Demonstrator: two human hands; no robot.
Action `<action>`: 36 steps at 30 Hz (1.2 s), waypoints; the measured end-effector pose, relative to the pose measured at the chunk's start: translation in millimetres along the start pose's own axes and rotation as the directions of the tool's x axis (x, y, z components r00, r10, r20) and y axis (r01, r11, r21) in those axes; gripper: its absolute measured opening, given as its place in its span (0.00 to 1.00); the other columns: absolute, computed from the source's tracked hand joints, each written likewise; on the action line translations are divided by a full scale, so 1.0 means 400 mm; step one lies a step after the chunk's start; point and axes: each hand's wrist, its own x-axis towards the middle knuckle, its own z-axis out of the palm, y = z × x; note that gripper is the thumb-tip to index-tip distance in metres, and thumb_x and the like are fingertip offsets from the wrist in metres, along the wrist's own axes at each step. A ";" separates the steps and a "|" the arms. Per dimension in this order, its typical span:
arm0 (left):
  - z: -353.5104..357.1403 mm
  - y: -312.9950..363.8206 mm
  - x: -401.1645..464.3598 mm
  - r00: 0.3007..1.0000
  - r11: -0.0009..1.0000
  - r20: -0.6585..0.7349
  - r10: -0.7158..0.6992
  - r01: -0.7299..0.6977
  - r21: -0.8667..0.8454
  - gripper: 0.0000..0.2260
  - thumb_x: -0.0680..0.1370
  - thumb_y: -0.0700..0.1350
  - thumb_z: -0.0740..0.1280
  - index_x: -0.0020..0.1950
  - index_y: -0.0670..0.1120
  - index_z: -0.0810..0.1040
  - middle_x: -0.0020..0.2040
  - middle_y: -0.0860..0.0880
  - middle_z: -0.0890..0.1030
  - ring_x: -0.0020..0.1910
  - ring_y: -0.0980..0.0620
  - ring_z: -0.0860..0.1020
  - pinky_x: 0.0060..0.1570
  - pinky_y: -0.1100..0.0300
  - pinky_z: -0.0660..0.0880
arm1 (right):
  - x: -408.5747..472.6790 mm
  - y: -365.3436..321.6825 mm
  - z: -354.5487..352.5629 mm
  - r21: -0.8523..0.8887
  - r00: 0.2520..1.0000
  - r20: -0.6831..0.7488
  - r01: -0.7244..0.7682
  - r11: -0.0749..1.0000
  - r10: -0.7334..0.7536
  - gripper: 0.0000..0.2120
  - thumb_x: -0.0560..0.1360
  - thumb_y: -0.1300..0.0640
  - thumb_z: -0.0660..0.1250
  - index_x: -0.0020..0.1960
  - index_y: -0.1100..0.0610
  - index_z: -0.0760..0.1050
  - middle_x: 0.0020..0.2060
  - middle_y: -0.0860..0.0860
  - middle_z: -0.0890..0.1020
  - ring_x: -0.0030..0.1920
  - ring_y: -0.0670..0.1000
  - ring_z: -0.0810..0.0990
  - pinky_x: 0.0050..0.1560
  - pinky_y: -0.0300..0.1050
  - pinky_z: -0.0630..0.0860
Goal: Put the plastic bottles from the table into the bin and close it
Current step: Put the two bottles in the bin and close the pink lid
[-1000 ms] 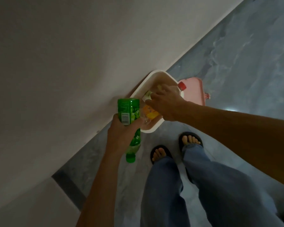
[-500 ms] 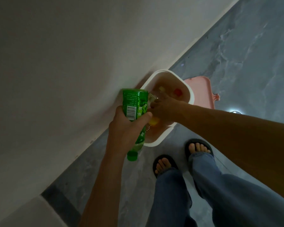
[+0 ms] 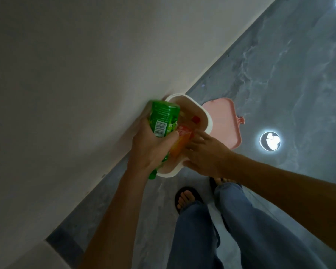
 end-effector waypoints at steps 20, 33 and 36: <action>0.258 -0.156 0.146 0.912 0.770 -0.149 0.382 -0.225 0.596 0.34 0.78 0.62 0.62 0.80 0.45 0.64 0.70 0.42 0.74 0.68 0.44 0.74 0.70 0.48 0.72 | 0.001 0.045 0.124 0.005 0.975 -0.197 0.108 0.994 -0.105 0.16 0.80 0.50 0.59 0.60 0.50 0.81 0.59 0.49 0.83 0.62 0.53 0.78 0.70 0.52 0.68; 0.209 -0.147 0.088 0.951 0.784 -0.059 0.304 -0.215 0.582 0.31 0.80 0.48 0.70 0.80 0.41 0.65 0.76 0.40 0.70 0.75 0.40 0.69 0.72 0.42 0.70 | -0.004 0.029 0.081 0.007 0.991 -0.128 0.050 0.999 -0.049 0.14 0.78 0.50 0.64 0.60 0.52 0.80 0.60 0.51 0.83 0.64 0.54 0.79 0.73 0.53 0.66; 0.201 -0.120 0.063 0.955 0.851 -0.083 0.284 -0.211 0.481 0.26 0.81 0.44 0.67 0.79 0.42 0.67 0.75 0.41 0.72 0.72 0.42 0.71 0.70 0.42 0.72 | -0.018 0.036 0.068 0.043 0.990 -0.129 0.063 0.997 -0.057 0.17 0.80 0.52 0.61 0.66 0.52 0.77 0.65 0.52 0.80 0.69 0.54 0.74 0.77 0.54 0.61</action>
